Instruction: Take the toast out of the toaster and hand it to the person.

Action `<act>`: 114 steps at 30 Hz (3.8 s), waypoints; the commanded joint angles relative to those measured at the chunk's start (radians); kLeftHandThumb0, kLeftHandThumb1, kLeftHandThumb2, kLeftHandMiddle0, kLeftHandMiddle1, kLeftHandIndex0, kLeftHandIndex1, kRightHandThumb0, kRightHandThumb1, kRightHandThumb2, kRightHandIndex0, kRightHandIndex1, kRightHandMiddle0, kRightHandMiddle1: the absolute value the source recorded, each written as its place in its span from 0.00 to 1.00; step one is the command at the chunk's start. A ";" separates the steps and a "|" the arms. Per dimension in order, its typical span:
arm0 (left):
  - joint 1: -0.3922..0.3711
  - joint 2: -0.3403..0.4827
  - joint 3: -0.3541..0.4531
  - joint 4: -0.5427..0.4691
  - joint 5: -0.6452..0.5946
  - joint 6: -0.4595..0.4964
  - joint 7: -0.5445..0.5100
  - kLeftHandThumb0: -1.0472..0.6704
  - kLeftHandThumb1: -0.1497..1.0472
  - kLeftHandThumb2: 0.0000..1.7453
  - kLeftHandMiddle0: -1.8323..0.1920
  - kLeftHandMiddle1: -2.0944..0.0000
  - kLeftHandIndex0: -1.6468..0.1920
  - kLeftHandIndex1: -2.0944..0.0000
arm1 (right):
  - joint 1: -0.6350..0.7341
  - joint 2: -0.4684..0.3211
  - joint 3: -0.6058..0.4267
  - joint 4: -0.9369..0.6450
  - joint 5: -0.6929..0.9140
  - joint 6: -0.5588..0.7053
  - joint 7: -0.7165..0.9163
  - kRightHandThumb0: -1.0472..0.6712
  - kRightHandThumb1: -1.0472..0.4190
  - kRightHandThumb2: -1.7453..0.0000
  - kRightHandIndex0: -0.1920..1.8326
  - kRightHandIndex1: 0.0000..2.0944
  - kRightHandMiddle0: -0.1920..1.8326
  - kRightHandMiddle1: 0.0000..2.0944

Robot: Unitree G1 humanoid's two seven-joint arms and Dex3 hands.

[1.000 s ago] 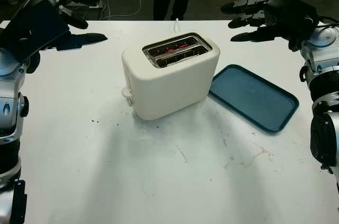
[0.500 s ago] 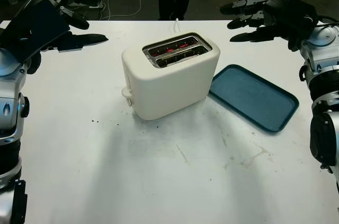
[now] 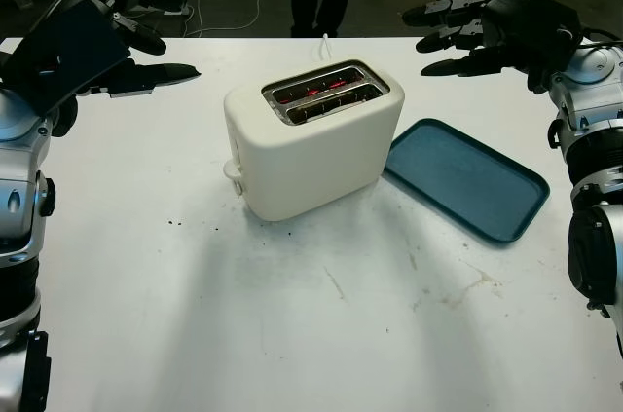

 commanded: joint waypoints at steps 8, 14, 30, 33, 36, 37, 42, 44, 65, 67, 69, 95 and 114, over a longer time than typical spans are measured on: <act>-0.013 -0.003 0.004 -0.012 -0.008 0.012 0.006 0.35 0.79 0.00 0.91 0.36 0.88 0.51 | -0.010 0.003 -0.001 -0.007 -0.001 -0.022 -0.002 0.14 0.23 1.00 0.26 0.34 0.41 0.00; -0.009 0.000 0.004 -0.015 -0.006 0.014 0.008 0.35 0.79 0.00 0.90 0.36 0.88 0.52 | -0.007 0.005 -0.009 -0.004 0.008 -0.018 -0.002 0.14 0.23 1.00 0.26 0.33 0.40 0.00; -0.002 -0.018 -0.001 -0.011 -0.002 0.020 0.020 0.36 0.80 0.00 0.91 0.37 0.88 0.54 | 0.017 0.008 -0.011 -0.022 0.005 -0.012 -0.027 0.11 0.22 1.00 0.27 0.30 0.41 0.00; 0.003 -0.014 0.001 -0.013 -0.001 0.013 0.018 0.36 0.81 0.01 0.90 0.37 0.88 0.54 | 0.015 0.012 -0.014 -0.019 0.010 -0.008 -0.025 0.12 0.23 1.00 0.27 0.30 0.40 0.00; 0.003 -0.014 0.002 -0.010 -0.004 0.013 0.014 0.36 0.81 0.00 0.91 0.37 0.87 0.54 | 0.012 0.010 -0.005 -0.021 -0.004 -0.016 -0.041 0.12 0.23 1.00 0.27 0.29 0.40 0.00; 0.003 -0.011 0.001 -0.009 -0.004 0.012 0.012 0.36 0.81 0.00 0.91 0.37 0.87 0.54 | 0.012 0.009 0.000 -0.023 -0.011 -0.022 -0.050 0.12 0.23 1.00 0.27 0.29 0.41 0.00; 0.002 -0.005 -0.002 -0.010 -0.001 0.012 0.009 0.36 0.81 0.00 0.91 0.37 0.87 0.55 | 0.011 0.004 0.016 -0.035 -0.035 -0.035 -0.074 0.14 0.23 1.00 0.28 0.30 0.41 0.00; -0.001 -0.003 -0.005 -0.010 -0.001 0.019 0.006 0.36 0.81 0.00 0.91 0.37 0.87 0.55 | 0.009 0.003 0.018 -0.036 -0.036 -0.035 -0.072 0.13 0.23 1.00 0.28 0.30 0.41 0.00; -0.003 0.029 -0.012 -0.034 -0.005 0.074 -0.018 0.39 0.81 0.00 0.90 0.37 0.85 0.57 | 0.003 -0.001 0.032 -0.035 -0.047 -0.037 -0.086 0.14 0.23 1.00 0.26 0.33 0.40 0.00; -0.003 0.032 -0.018 -0.035 0.002 0.070 -0.015 0.39 0.81 0.00 0.89 0.37 0.85 0.57 | 0.002 0.001 0.027 -0.034 -0.041 -0.028 -0.081 0.14 0.23 1.00 0.26 0.33 0.40 0.00; -0.004 0.032 -0.021 -0.034 0.004 0.068 -0.013 0.39 0.81 0.00 0.89 0.37 0.84 0.57 | 0.003 0.001 0.027 -0.033 -0.041 -0.030 -0.082 0.15 0.24 1.00 0.25 0.33 0.40 0.00; -0.019 0.029 -0.028 -0.028 0.004 0.074 -0.015 0.38 0.81 0.00 0.90 0.37 0.84 0.58 | -0.001 -0.001 0.032 -0.037 -0.045 -0.031 -0.074 0.15 0.23 1.00 0.25 0.32 0.40 0.00; -0.013 0.037 -0.026 -0.030 0.006 0.058 -0.018 0.38 0.81 0.00 0.89 0.37 0.83 0.59 | -0.002 0.005 0.027 -0.035 -0.039 -0.032 -0.069 0.14 0.23 1.00 0.25 0.33 0.40 0.00</act>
